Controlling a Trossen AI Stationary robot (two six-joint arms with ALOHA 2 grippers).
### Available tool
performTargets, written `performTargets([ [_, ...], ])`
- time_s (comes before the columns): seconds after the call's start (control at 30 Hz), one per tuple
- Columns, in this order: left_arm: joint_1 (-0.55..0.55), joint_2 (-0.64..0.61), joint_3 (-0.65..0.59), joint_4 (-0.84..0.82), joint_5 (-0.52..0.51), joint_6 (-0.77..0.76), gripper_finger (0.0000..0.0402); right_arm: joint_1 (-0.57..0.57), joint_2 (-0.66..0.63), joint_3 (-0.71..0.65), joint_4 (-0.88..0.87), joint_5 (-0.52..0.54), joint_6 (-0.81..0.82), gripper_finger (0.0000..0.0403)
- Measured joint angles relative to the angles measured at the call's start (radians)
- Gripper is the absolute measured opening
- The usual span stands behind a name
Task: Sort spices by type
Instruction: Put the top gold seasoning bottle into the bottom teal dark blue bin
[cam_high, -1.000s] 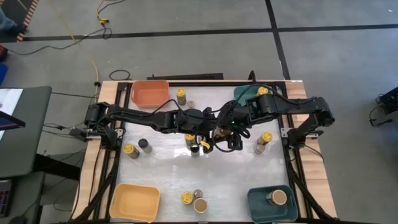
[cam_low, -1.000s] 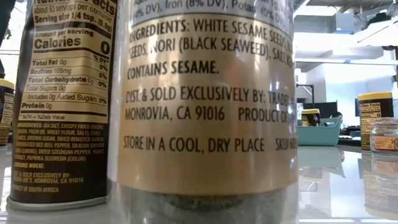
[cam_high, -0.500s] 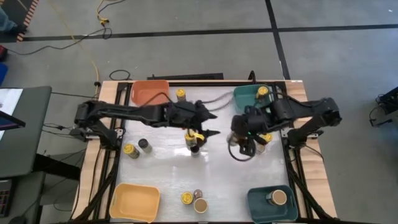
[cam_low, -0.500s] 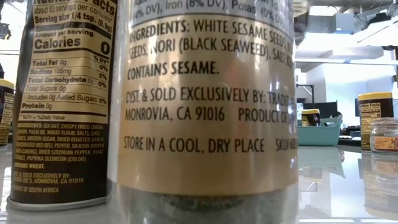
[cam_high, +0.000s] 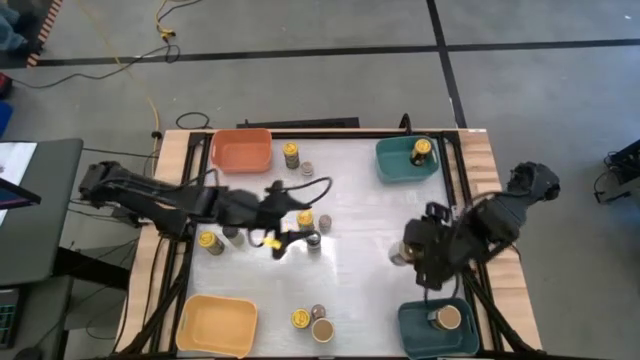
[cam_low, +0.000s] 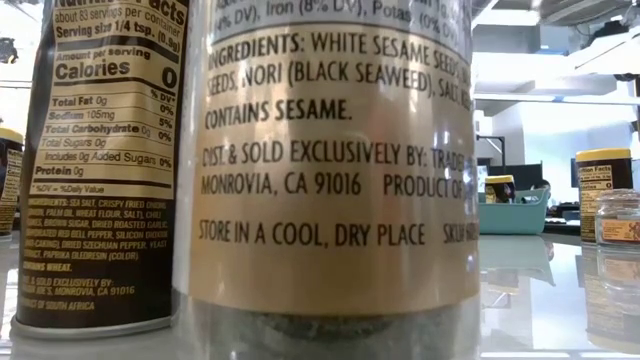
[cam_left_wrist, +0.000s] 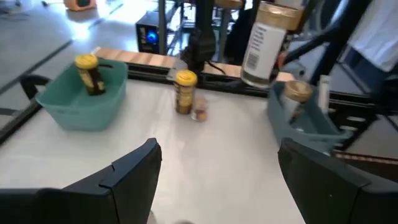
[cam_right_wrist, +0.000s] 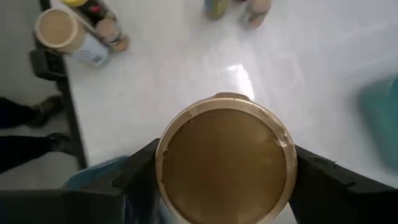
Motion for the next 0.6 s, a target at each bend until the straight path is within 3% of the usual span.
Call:
performTargets([
  [0.33, -0.101, -0.150, -0.069, -0.145, -0.012, -0.136, 0.0310, 0.191, 0.097, 0.001, 0.014, -0.011, 0.372, 0.0296],
  [0.6, -0.144, -0.168, -0.070, -0.211, -0.009, -0.194, 0.0310, 0.299, 0.203, 0.001, 0.108, -0.043, 0.470, 0.0296],
])
